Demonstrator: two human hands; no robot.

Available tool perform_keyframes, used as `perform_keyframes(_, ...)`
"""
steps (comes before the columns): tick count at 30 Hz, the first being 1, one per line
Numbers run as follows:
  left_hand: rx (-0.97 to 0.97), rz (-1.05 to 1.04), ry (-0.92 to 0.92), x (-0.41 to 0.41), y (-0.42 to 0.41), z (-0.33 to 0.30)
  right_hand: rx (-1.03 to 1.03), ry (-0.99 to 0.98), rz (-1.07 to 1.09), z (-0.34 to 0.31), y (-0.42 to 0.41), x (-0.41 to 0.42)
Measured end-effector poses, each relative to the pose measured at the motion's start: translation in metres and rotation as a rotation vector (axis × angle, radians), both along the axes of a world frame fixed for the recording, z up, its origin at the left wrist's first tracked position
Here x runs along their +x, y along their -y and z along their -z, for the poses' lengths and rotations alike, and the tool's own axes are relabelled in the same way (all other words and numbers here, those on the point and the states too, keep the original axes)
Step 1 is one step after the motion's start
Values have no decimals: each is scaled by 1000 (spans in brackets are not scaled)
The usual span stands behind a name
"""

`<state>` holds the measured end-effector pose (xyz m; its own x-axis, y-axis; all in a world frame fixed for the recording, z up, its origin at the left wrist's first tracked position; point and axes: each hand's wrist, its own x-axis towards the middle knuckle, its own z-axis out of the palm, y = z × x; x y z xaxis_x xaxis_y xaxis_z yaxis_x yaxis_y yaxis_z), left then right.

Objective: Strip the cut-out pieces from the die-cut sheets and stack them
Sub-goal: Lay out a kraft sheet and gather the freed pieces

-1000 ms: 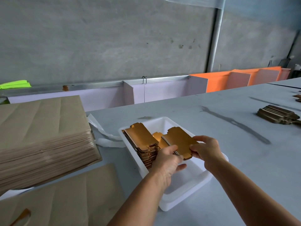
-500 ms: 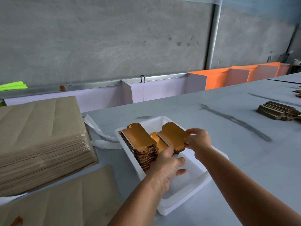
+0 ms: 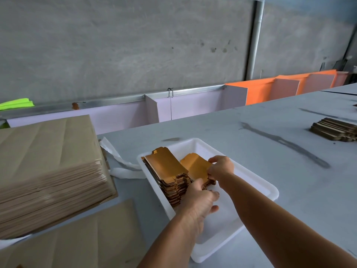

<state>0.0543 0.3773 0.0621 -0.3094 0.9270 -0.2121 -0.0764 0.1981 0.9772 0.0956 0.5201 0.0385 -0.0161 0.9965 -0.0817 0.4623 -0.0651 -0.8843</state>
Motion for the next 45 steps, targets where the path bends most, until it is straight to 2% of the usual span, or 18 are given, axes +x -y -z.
perform_keyframes(3, -15, -10, -16, 1, 0, 0, 36, 113, -54, 3, -1, 0)
perform_keyframes(10, -29, -26, -44, 3, 3, 2, 120, 524, -229, 0, 7, -7)
perform_keyframes(15, -31, -42, -28, 3, 4, 4, 257, 742, -248, 2, 14, -12)
perform_keyframes(18, -47, -102, -54, 2, 3, 4, 322, 729, -294, 1, 15, -12)
perform_keyframes(21, -55, -145, -61, 3, 2, 4, 270, 630, -342, 2, 17, -11)
perform_keyframes(26, -62, -172, -55, 3, 1, 4, 206, 622, -343, 2, 19, -8)
perform_keyframes(32, -88, -205, -52, 3, 0, 3, 149, 700, -443, 2, 19, -8)
perform_keyframes(45, -107, -195, -61, 1, -2, 5, 166, 803, -446, 6, 18, -12)
